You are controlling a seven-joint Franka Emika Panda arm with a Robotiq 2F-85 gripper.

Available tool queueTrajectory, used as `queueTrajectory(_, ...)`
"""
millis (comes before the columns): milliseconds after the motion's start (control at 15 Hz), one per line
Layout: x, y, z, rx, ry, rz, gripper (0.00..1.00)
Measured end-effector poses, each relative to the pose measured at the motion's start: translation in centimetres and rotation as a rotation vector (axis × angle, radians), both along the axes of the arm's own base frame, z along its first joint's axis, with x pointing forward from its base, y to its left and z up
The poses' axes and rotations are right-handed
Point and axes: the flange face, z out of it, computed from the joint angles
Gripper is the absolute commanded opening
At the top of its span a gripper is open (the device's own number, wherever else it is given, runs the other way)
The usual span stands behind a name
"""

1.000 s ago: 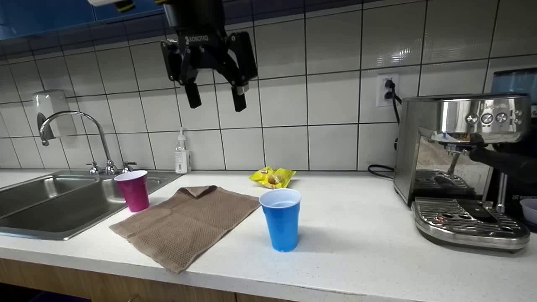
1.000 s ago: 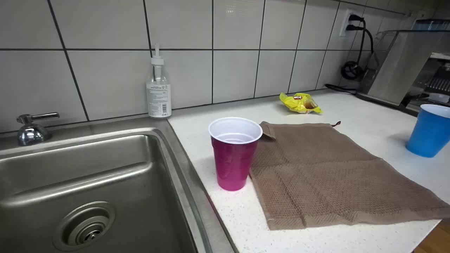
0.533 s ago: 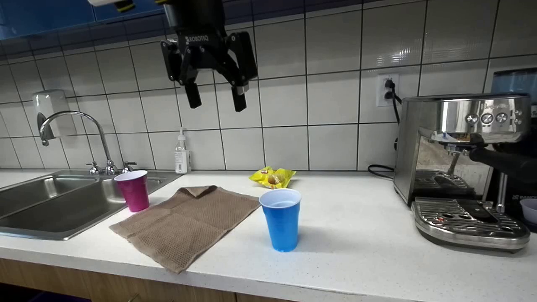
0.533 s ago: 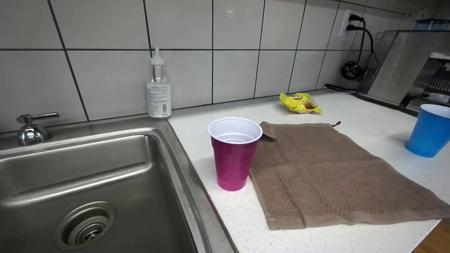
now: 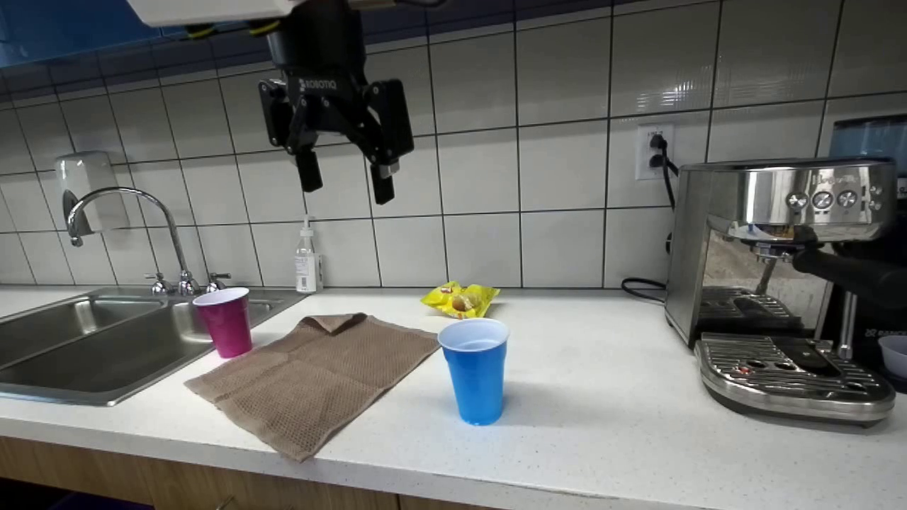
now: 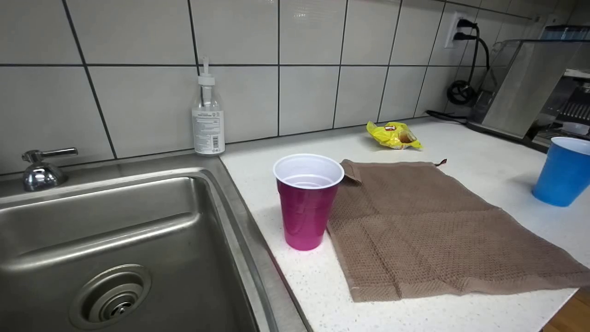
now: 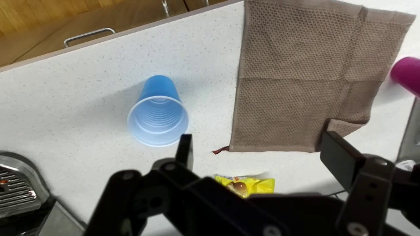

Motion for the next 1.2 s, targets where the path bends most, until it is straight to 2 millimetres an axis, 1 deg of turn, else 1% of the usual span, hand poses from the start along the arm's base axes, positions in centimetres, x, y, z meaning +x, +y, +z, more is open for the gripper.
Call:
queueTrajectory(400,0.9,4.1,-2.6,0.058,0.041,0.065,1.0)
queueTrajectory(867,1.5,7.3,-5.1,0.086,0.079,0.101,1.0)
queueTrajectory(1067,2.0,8.6,-6.1,0.11,0.077,0.101,1.0)
queueTrajectory(1200,2.7,9.6,-6.4,0.127,0.065,0.097,1.0)
